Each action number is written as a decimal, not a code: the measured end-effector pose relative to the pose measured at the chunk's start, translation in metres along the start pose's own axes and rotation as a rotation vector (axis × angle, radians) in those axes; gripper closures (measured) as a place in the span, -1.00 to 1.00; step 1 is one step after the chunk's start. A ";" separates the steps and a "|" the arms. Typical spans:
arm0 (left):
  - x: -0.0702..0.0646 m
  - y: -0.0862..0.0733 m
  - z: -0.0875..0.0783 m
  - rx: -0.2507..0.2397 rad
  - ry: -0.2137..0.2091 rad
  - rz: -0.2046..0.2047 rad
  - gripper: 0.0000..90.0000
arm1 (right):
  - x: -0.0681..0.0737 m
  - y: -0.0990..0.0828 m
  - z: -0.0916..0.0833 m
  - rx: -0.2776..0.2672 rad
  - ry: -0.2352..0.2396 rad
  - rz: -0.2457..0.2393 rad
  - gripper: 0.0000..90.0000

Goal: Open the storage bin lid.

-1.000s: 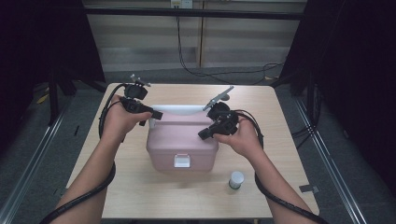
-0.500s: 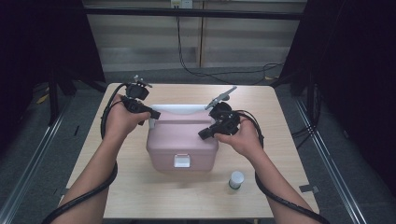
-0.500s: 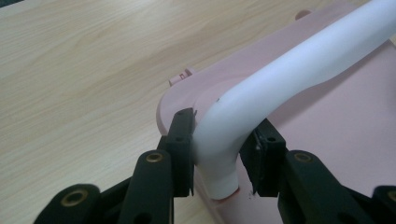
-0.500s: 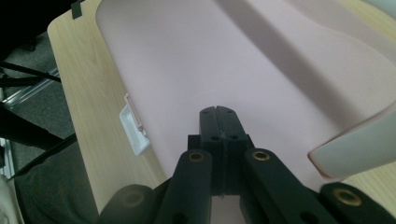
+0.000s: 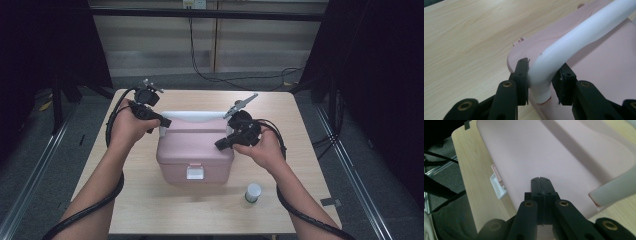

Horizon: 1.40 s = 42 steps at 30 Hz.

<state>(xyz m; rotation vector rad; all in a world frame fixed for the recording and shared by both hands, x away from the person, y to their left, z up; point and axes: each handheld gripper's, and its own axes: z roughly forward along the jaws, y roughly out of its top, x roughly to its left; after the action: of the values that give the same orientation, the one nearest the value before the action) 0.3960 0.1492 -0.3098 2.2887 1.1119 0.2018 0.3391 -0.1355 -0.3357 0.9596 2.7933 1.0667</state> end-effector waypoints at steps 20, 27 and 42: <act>0.000 0.005 -0.013 -0.027 -0.009 0.011 0.50 | -0.019 -0.023 -0.034 0.002 -0.071 0.038 1.00; 0.001 0.008 -0.017 -0.043 -0.008 0.007 0.50 | -0.024 -0.032 -0.031 0.020 -0.071 0.044 1.00; 0.004 0.011 -0.020 -0.067 -0.018 -0.009 0.50 | -0.021 -0.031 -0.011 0.048 -0.042 0.025 1.00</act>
<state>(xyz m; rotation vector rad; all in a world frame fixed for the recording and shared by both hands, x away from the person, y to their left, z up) 0.3983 0.1557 -0.2873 2.2218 1.0898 0.2109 0.3368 -0.1716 -0.3504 1.0125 2.7919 0.9748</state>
